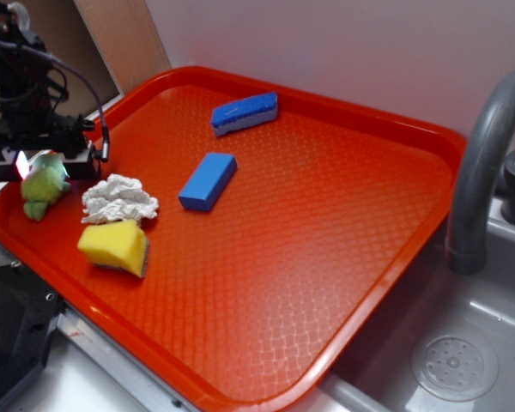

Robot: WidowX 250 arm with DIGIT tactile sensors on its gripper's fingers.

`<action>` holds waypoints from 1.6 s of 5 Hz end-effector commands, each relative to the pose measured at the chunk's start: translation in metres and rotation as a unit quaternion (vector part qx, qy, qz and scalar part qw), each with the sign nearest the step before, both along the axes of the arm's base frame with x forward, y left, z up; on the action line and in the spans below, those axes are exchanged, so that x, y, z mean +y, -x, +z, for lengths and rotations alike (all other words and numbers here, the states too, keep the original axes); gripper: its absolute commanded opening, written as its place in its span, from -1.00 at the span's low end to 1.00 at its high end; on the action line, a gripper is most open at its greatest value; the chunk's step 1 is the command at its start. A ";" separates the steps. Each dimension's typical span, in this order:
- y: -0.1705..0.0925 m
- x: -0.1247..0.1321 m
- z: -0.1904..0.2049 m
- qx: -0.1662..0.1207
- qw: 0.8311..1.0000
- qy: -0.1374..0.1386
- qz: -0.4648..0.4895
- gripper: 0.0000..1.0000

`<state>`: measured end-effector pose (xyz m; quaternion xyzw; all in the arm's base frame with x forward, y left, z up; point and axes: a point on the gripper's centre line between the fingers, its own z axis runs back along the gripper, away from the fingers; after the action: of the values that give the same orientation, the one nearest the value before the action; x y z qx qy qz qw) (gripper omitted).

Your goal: Grab the green animal.

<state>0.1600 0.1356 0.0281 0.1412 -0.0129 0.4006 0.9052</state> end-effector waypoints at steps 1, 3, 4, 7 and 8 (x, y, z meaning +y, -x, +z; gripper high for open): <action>0.012 -0.003 -0.004 0.006 1.000 0.004 -0.009 1.00; 0.011 -0.005 -0.004 0.001 1.000 0.009 -0.015 -1.00; 0.008 -0.006 0.003 -0.008 1.000 0.015 -0.012 -1.00; -0.054 -0.068 0.142 -0.133 0.984 0.117 -0.008 -1.00; -0.053 -0.106 0.176 -0.145 0.975 0.155 -0.068 -1.00</action>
<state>0.2213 0.0163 0.1879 -0.0581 -0.0646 0.3513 0.9322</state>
